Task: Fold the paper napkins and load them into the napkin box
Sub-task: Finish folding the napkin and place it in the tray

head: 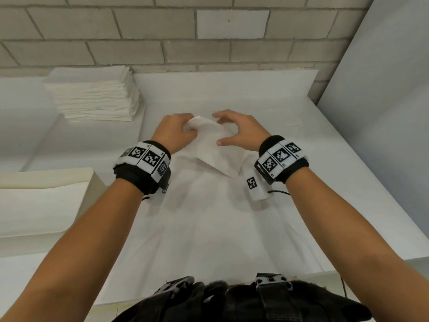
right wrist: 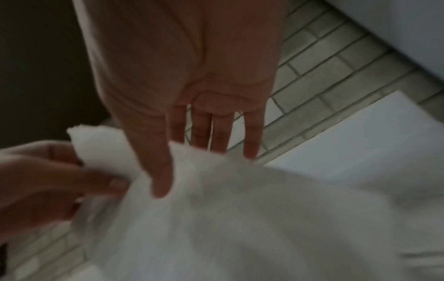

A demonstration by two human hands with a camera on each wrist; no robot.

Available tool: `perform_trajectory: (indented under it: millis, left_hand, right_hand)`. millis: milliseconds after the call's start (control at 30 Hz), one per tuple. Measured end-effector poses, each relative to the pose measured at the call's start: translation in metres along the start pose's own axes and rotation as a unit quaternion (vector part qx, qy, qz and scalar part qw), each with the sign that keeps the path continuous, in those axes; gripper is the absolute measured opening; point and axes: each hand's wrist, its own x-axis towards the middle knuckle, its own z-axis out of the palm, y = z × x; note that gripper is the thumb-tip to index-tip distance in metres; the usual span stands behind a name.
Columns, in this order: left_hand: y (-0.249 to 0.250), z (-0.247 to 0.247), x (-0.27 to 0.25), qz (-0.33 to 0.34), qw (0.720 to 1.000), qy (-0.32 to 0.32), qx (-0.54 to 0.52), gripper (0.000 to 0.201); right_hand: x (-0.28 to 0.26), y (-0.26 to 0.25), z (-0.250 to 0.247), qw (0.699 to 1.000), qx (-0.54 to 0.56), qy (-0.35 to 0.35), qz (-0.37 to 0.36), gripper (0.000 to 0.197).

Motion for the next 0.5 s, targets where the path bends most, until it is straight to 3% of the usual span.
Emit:
perform_trajectory:
  millis: [67, 133, 200, 233, 300, 367, 500]
  left_hand:
    - [0.009, -0.009, 0.005, 0.031, 0.998, 0.052, -0.024, 0.037]
    - [0.01, -0.014, 0.005, 0.019, 0.985, 0.135, -0.108, 0.06]
    - [0.009, -0.012, 0.0, -0.06, 0.962, 0.138, -0.226, 0.08]
    - [0.008, -0.007, -0.004, -0.101, 0.95, 0.102, -0.278, 0.079]
    - [0.007, 0.009, -0.009, -0.136, 0.93, 0.042, -0.34, 0.059]
    - [0.008, 0.022, -0.016, -0.13, 0.93, 0.044, -0.34, 0.039]
    - [0.007, 0.032, -0.018, -0.131, 0.915, 0.071, -0.374, 0.035]
  right_hand:
    - [0.007, -0.013, 0.001, 0.998, 0.058, 0.019, 0.015, 0.024]
    - [0.006, -0.018, 0.002, 0.975, 0.205, 0.065, 0.048, 0.022]
    - [0.0, -0.021, 0.003, 0.94, 0.323, 0.091, 0.066, 0.027]
    - [-0.002, -0.02, 0.005, 0.928, 0.353, 0.094, 0.07, 0.029]
    - [-0.006, -0.02, 0.012, 0.924, 0.365, 0.089, 0.074, 0.028]
    - [-0.009, -0.022, 0.02, 0.932, 0.344, 0.088, 0.077, 0.029]
    - [-0.012, -0.021, 0.036, 0.943, 0.297, 0.122, 0.081, 0.035]
